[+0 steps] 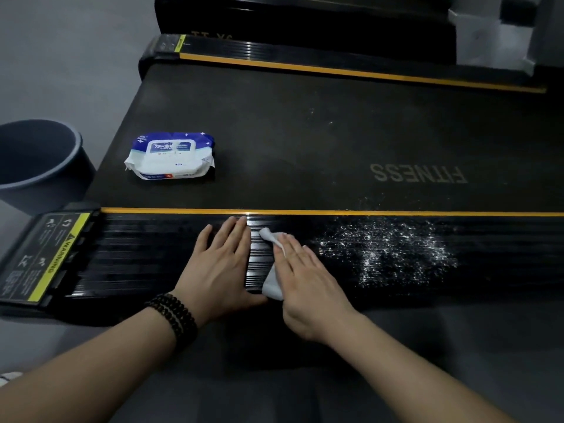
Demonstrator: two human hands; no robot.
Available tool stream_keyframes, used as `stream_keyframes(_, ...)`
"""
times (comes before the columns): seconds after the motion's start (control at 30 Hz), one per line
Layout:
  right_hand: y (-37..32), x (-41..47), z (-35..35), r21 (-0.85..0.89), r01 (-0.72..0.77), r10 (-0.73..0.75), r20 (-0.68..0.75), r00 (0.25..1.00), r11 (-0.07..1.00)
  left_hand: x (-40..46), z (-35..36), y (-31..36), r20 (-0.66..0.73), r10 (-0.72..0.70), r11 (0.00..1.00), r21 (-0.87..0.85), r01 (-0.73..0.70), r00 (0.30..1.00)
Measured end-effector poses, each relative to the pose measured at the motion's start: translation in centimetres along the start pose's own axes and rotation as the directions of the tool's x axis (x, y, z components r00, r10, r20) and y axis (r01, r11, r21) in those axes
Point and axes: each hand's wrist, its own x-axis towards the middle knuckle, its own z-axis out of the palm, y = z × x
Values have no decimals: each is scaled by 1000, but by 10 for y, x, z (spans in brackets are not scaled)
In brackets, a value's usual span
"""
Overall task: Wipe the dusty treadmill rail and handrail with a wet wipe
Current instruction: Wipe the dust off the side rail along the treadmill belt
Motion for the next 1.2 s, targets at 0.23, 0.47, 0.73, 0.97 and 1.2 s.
stream_keyframes(0.23, 23, -15, -23, 384, -23, 123, -236, 964, 923, 18, 2, 29, 29, 30, 996, 83, -33, 999)
stream_keyframes(0.47, 66, -13, -47, 227, -156, 218, -281, 935, 961, 21, 0, 40, 53, 3, 994, 112, -9, 999)
stream_keyframes(0.73, 60, -5, 7, 49, -217, 221, -108, 969, 975, 22, -2, 41, 56, 6, 991, 131, -13, 998)
stream_keyframes(0.97, 48, -15, 10, 64, -268, 276, -239, 931, 961, 21, -2, 42, 42, 6, 994, 113, -11, 999)
stream_keyframes(1.2, 38, -24, 17, 44, -285, 288, -119, 950, 958, 21, -4, 43, 54, 9, 989, 149, -17, 999)
